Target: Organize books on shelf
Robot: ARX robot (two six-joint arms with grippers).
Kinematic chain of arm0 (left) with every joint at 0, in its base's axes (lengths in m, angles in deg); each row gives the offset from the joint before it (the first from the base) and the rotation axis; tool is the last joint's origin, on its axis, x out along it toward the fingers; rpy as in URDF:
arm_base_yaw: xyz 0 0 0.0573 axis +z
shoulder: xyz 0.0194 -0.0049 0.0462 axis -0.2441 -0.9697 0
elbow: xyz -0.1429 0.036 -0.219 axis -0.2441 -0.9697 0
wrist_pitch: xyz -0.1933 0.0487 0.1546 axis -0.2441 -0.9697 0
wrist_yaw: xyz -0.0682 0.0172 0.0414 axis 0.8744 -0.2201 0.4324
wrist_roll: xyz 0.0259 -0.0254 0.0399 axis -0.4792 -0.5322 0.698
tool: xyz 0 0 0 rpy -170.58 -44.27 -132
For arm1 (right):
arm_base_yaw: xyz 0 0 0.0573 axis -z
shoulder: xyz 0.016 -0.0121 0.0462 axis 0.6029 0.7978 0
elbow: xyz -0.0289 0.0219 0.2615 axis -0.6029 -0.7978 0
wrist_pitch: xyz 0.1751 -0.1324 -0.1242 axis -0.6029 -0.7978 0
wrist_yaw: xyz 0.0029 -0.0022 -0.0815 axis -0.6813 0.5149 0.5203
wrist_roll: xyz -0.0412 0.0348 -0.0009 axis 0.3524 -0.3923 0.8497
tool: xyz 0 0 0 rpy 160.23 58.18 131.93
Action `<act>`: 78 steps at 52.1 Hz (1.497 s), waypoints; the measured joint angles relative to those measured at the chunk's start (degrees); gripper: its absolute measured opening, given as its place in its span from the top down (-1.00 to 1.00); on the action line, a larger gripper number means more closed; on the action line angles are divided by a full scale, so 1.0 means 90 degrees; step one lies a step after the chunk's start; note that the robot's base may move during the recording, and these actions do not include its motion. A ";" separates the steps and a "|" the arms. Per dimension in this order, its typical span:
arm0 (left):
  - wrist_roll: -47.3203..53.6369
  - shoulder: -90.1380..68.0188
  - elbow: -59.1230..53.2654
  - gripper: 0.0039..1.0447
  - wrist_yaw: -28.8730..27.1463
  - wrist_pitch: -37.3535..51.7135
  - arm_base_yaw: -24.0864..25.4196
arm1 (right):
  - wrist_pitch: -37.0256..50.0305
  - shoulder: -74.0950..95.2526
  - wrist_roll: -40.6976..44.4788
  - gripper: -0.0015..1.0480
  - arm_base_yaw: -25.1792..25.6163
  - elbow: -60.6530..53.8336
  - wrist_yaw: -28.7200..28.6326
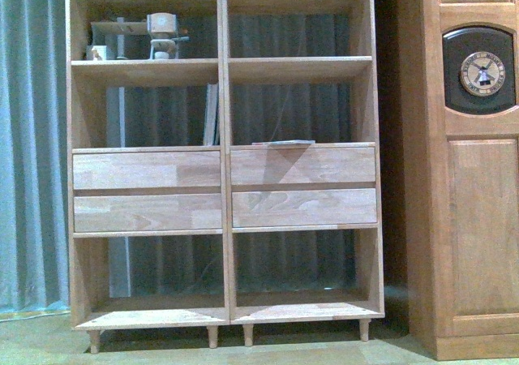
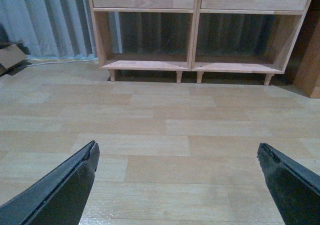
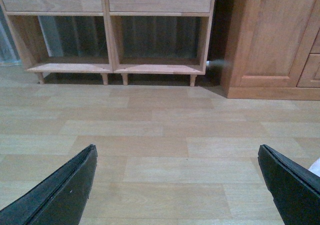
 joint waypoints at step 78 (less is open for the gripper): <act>-0.0002 0.0000 0.0000 -0.87 0.0000 0.0000 0.0000 | 0.0000 0.0000 -0.0002 -0.87 0.0000 0.0000 0.0002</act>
